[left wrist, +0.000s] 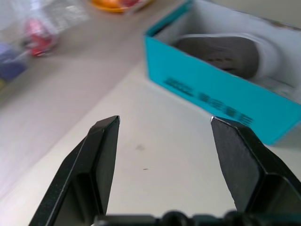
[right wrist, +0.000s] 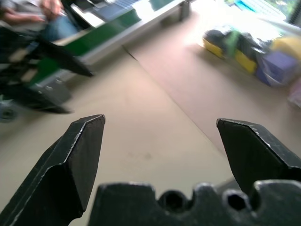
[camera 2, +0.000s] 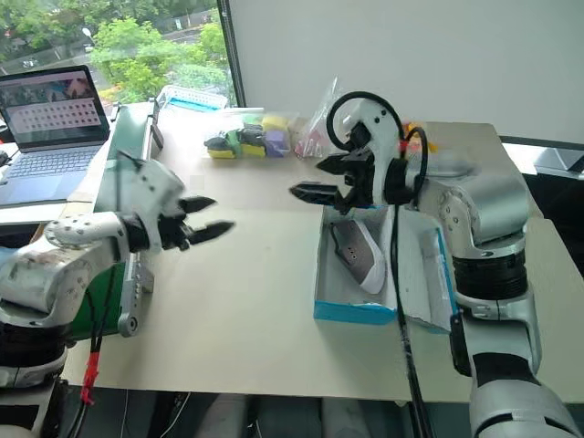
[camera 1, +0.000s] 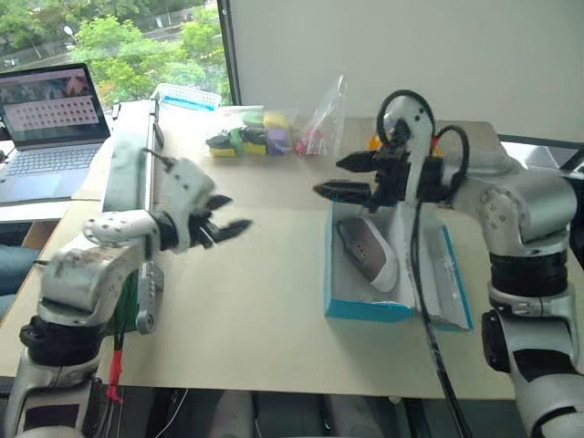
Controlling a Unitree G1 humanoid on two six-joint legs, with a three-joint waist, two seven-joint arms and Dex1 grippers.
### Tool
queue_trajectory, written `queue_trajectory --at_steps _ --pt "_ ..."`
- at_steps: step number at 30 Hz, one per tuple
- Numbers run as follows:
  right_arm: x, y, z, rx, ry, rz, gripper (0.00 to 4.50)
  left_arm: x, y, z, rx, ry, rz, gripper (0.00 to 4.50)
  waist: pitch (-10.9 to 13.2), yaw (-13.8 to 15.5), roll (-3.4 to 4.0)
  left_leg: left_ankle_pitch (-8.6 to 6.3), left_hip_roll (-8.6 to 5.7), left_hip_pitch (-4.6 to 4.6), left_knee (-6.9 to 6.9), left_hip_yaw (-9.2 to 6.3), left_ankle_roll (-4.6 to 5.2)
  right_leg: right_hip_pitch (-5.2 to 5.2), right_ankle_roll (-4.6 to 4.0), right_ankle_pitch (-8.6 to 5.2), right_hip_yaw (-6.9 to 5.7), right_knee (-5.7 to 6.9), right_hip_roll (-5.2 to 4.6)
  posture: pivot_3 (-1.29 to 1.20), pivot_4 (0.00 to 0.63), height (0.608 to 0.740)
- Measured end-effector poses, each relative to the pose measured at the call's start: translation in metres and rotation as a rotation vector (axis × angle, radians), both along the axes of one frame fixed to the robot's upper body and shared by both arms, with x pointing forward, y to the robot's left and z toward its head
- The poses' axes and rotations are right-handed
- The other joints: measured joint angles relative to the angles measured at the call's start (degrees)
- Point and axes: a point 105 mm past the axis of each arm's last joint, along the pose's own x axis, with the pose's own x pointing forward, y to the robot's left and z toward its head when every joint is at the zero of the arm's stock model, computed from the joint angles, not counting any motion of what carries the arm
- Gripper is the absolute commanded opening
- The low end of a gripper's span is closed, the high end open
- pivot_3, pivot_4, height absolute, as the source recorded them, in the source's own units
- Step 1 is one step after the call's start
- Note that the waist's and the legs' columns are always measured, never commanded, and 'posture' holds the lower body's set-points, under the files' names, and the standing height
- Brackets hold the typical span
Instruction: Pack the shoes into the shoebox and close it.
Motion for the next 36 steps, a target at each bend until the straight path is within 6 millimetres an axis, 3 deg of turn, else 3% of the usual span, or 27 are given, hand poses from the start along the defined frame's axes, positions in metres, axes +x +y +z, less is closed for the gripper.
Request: queue_trajectory --at_steps 2,9,14,20,25,30,36 --pt "-0.002 0.000 -0.006 0.009 0.016 0.024 4.50 -0.001 0.013 -0.001 -0.018 0.011 0.081 4.47 0.0 0.2 0.00 0.00 0.00 0.00 0.00 0.00 0.00 -0.01 0.00 0.00 0.00 0.01 -0.01 0.00 0.150 0.740" --pt "-0.003 0.020 -0.016 0.024 -0.020 0.122 4.50 -0.001 0.054 -0.002 -0.043 -0.031 0.426 4.47 0.0 0.2 -0.01 0.00 0.01 0.04 0.05 -0.01 -0.01 0.00 -0.01 0.01 0.00 0.08 0.00 0.00 0.150 0.740" --pt "0.006 0.032 -0.029 0.009 -0.039 0.133 4.50 -0.015 0.092 -0.005 -0.050 -0.063 0.654 4.47 0.0 0.4 -0.01 0.00 0.00 0.05 0.04 -0.01 -0.02 0.00 -0.02 0.01 0.00 0.08 -0.03 0.00 0.150 0.740" --pt "0.007 0.051 -0.041 0.017 -0.062 0.188 4.50 -0.022 0.101 -0.016 -0.051 -0.074 0.758 4.47 0.0 0.5 -0.05 0.01 -0.01 0.07 0.05 -0.03 -0.05 0.03 -0.03 0.02 -0.02 0.11 -0.03 0.00 0.150 0.740" --pt "0.016 0.065 -0.051 0.028 -0.108 0.181 4.50 -0.015 0.098 -0.022 0.024 -0.103 0.793 4.47 -0.1 0.5 -0.14 0.02 -0.01 0.08 0.05 -0.04 -0.06 0.02 -0.03 0.03 -0.01 0.12 -0.03 0.00 0.150 0.740" --pt "0.030 0.067 -0.059 0.021 -0.147 0.106 4.50 -0.009 0.115 -0.029 0.032 -0.113 0.848 4.47 -0.1 0.4 -0.14 0.01 0.00 0.08 0.00 -0.02 -0.06 -0.03 -0.04 0.03 -0.01 0.12 -0.03 0.00 0.150 0.740" --pt "0.026 0.073 -0.061 0.023 -0.121 0.137 4.50 -0.010 0.141 -0.035 0.001 -0.114 0.927 4.47 -0.1 0.4 -0.14 0.01 0.00 0.08 -0.02 -0.04 -0.06 -0.03 -0.04 0.03 -0.02 0.13 -0.03 0.00 0.150 0.740"
